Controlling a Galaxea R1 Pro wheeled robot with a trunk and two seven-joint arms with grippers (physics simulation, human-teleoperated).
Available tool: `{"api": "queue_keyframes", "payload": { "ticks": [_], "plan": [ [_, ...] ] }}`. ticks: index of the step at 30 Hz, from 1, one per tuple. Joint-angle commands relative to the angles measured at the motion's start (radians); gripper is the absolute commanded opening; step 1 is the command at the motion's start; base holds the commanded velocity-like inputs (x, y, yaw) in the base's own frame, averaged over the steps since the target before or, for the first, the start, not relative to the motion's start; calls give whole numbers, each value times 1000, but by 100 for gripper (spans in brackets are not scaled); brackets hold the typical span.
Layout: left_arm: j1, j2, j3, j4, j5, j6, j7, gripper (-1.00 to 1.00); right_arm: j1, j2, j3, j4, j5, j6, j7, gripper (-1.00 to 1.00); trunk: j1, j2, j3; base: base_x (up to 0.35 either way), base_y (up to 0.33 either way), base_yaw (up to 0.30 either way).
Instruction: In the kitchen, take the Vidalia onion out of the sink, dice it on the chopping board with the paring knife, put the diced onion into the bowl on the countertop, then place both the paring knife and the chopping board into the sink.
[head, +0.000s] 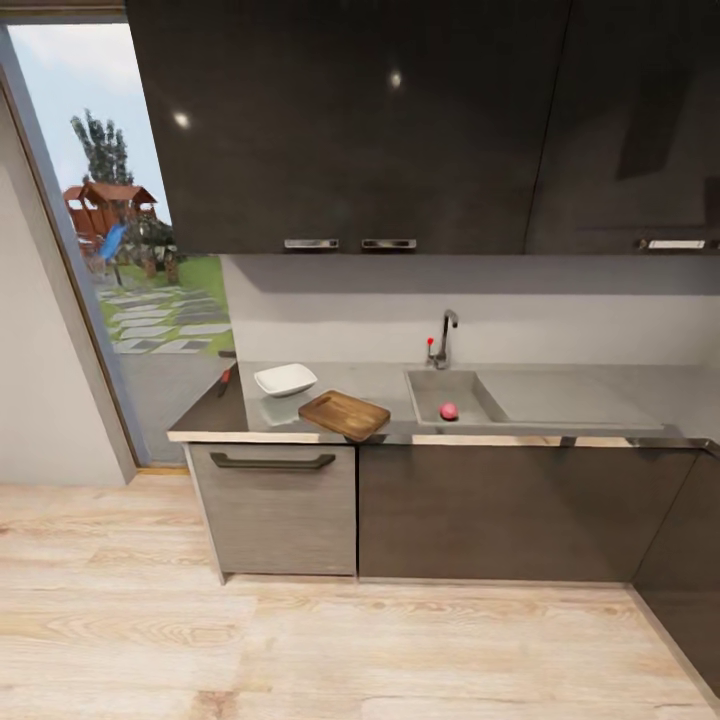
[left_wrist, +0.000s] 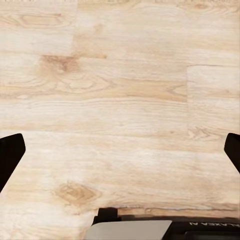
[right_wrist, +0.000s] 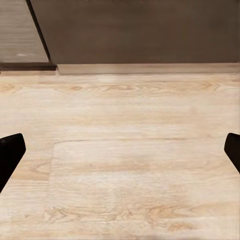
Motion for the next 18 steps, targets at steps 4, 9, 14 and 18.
{"api": "queue_keyframes", "payload": {
  "ticks": [4,9,14,18],
  "plan": [
    [-1,0,2,0,2,-3,0,100,-1,0,1,0,0,-3,-3,100,-15,27,11,0,0,0],
    [-1,0,2,0,1,-2,0,100,-1,0,1,0,0,-3,-3,100,-34,62,27,0,0,0],
    [0,0,2,0,2,-3,0,100,-1,0,1,0,0,-3,-3,100,-54,97,43,0,0,0],
    [0,0,2,0,2,-3,0,100,-1,0,1,0,0,-3,-3,100,-69,125,55,0,0,0]
  ]
}}
